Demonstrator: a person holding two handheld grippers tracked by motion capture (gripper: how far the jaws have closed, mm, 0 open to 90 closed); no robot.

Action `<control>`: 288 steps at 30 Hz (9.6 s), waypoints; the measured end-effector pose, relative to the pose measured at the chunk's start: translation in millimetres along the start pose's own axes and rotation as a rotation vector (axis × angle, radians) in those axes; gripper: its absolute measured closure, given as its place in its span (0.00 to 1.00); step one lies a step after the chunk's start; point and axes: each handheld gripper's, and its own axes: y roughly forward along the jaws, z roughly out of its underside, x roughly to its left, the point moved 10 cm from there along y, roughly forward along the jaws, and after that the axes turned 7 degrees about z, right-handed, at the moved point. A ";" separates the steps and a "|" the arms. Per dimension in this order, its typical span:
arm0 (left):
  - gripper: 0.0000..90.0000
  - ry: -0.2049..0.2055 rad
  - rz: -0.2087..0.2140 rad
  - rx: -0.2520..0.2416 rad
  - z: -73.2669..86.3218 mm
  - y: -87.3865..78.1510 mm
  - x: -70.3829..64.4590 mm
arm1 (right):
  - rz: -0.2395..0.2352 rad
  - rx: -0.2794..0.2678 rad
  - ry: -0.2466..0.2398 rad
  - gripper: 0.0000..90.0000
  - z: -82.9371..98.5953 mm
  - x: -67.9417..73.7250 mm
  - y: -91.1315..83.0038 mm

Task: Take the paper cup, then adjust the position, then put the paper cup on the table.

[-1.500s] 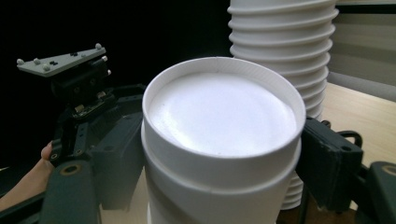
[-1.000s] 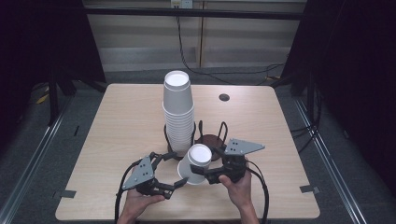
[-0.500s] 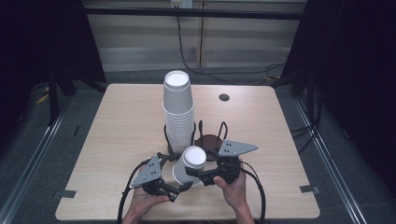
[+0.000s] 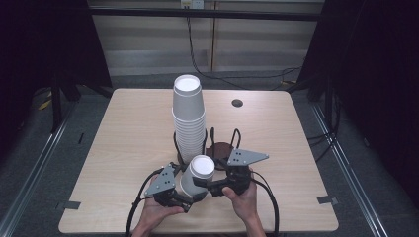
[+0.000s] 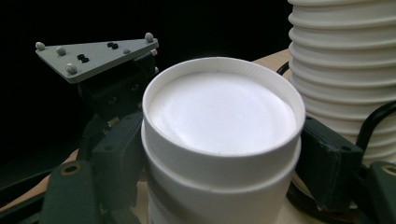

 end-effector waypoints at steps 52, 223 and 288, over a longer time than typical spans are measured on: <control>0.18 -0.004 0.001 0.171 0.4 -24.5 18.0 | -0.014 0.037 -0.010 0.15 10.8 -11.0 -22.4; 0.17 0.118 0.108 0.288 -22.3 -32.4 13.3 | -0.133 0.743 -0.176 0.27 49.6 -18.7 -25.2; 0.17 -0.059 0.069 0.069 -12.2 -50.0 8.8 | -0.173 0.205 -0.100 0.27 44.4 -11.2 -9.5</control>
